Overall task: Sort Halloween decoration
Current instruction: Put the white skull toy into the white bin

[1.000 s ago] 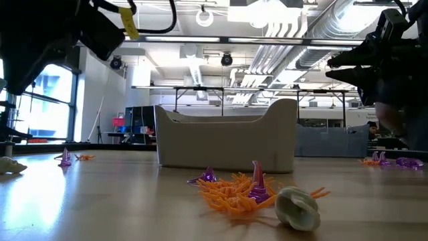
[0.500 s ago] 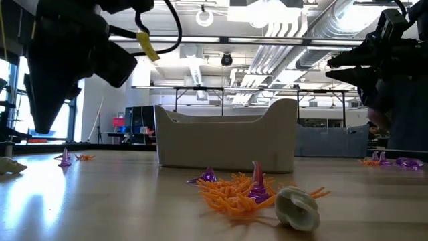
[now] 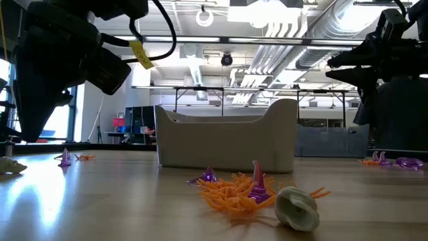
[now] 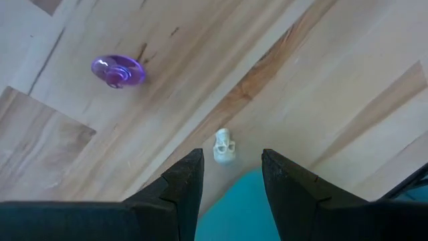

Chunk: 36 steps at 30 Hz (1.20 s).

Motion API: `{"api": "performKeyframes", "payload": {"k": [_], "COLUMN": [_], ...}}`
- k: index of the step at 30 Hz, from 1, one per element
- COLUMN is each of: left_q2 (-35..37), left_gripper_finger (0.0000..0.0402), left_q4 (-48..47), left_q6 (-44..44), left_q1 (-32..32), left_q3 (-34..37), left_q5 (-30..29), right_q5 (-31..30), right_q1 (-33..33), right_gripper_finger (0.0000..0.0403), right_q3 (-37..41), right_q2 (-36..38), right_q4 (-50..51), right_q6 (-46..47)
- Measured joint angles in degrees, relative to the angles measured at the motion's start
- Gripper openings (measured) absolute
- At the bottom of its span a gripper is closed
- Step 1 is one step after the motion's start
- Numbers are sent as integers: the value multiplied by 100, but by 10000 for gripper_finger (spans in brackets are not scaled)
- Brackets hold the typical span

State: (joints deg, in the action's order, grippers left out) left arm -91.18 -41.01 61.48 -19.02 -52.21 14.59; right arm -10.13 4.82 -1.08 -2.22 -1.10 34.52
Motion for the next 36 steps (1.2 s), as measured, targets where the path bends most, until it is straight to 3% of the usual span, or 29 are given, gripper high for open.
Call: {"api": "performKeyframes", "payload": {"k": [21, 36], "left_q2": [-570, -632], "left_gripper_finger": [140, 129], "left_q4": [304, 188], "left_q6": [102, 301], "left_q1": [-134, -88], "left_q3": [-2, -9], "left_q5": [280, -22], "right_q5": [1, 0], "right_q1": [2, 2], "right_gripper_finger": [126, 126], "right_q3": [0, 1], "right_q2": [-2, -2], "right_q4": [0, 0], "right_q6": [0, 0]}}
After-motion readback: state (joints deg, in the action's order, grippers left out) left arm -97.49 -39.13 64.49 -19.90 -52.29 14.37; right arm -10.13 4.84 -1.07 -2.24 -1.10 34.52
